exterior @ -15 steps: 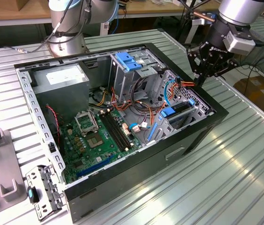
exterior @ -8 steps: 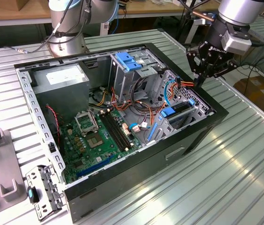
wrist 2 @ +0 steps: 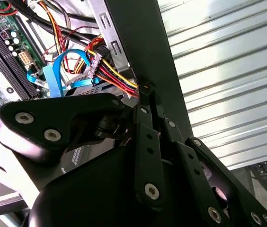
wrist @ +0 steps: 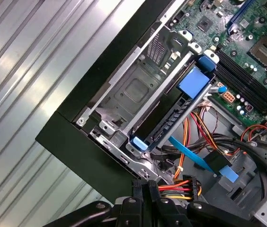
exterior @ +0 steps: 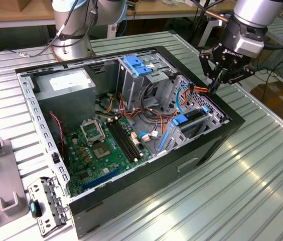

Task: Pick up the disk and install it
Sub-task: 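Insert the first disk wire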

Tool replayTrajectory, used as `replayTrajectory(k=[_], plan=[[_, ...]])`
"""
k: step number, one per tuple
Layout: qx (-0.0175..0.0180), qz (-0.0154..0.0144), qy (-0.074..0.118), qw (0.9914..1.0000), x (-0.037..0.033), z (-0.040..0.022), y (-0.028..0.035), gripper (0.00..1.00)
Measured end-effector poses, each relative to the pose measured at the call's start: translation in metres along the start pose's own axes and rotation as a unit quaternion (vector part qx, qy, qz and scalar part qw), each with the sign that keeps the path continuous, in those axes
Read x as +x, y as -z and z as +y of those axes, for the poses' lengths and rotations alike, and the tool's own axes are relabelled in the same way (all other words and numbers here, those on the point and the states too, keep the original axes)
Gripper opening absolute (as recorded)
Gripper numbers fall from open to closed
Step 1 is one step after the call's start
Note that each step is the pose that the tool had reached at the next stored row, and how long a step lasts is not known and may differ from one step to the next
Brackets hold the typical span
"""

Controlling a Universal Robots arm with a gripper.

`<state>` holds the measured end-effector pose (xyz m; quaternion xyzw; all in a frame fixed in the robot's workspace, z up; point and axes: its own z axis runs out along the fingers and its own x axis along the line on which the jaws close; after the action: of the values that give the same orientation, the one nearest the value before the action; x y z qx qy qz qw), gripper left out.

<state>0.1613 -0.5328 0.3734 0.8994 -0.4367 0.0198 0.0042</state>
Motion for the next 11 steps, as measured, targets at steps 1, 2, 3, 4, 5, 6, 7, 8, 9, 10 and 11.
replayTrajectory(k=[1,2,3,4,5,6,7,8,9,10,11], plan=[[-0.0004,0.0001,-0.011,0.99994,0.0,0.0001,0.0,0.16],[-0.0006,0.0002,-0.016,0.99988,0.0,0.0,0.0,0.16],[-0.0008,0.0002,-0.02,0.9998,-0.0001,0.0001,0.0,0.16],[-0.0011,0.0003,-0.027,0.99963,-0.0001,0.0001,0.0,0.16],[-0.0013,0.0003,-0.032,0.99948,-0.0001,0.0001,0.0,0.16],[-0.0017,0.0004,-0.044,0.99904,-0.0002,0.0002,0.0,0.16],[-0.0021,0.0005,-0.053,0.99861,-0.0002,0.0002,-0.0001,0.16],[-0.0025,0.0006,-0.063,0.99799,-0.0002,0.0003,-0.0001,0.16],[-0.0029,0.0007,-0.073,0.99736,-0.0003,0.0004,-0.0001,0.16],[-0.0032,0.0008,-0.082,0.99665,-0.0003,0.0004,-0.0001,0.16],[-0.0035,0.0009,-0.088,0.99612,-0.0003,0.0004,-0.0001,0.16]])
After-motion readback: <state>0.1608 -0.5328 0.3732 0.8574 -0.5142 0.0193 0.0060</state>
